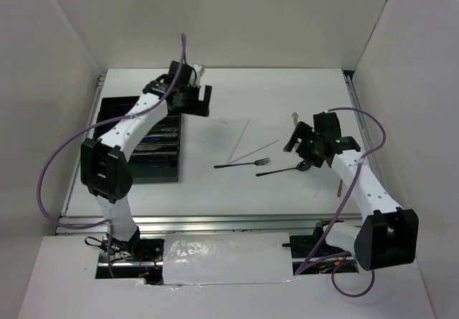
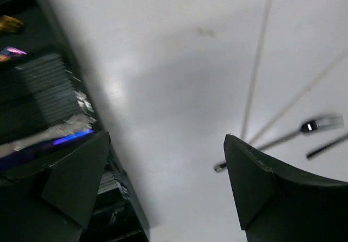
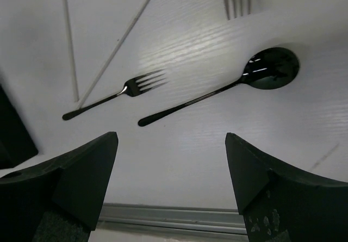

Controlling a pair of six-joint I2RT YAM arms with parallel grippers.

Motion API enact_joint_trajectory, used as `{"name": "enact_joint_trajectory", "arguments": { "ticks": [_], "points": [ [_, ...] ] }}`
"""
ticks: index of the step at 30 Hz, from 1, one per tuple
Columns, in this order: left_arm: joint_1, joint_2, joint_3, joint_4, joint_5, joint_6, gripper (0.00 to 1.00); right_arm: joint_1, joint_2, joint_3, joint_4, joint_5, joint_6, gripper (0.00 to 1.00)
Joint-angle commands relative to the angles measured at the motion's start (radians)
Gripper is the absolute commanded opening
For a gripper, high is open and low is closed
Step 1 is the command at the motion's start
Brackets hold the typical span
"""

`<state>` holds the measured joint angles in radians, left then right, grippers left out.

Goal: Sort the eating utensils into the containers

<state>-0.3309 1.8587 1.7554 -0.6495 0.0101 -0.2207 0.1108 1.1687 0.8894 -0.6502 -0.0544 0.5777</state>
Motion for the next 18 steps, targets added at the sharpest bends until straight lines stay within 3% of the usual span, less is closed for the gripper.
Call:
{"name": "enact_joint_trajectory", "arguments": {
  "ticks": [1, 5, 13, 17, 18],
  "points": [
    [-0.109, -0.157, -0.111, 0.025, -0.068, -0.13, 0.99, 0.006, 0.023, -0.038, 0.115, -0.146, -0.032, 0.87],
    [-0.177, -0.179, -0.203, 0.045, -0.048, -0.137, 0.97, 0.041, 0.072, -0.062, 0.162, -0.194, -0.018, 0.78],
    [-0.247, -0.216, -0.244, -0.035, -0.153, -0.114, 0.99, 0.113, 0.166, -0.053, 0.23, -0.205, 0.033, 0.73],
    [-0.186, -0.254, -0.274, -0.045, -0.188, -0.169, 0.99, 0.124, 0.137, -0.046, 0.215, -0.109, 0.056, 0.93],
    [-0.175, -0.26, -0.274, -0.05, -0.185, -0.178, 0.99, 0.124, 0.132, -0.029, 0.19, -0.07, 0.053, 0.94]
  ]
}}
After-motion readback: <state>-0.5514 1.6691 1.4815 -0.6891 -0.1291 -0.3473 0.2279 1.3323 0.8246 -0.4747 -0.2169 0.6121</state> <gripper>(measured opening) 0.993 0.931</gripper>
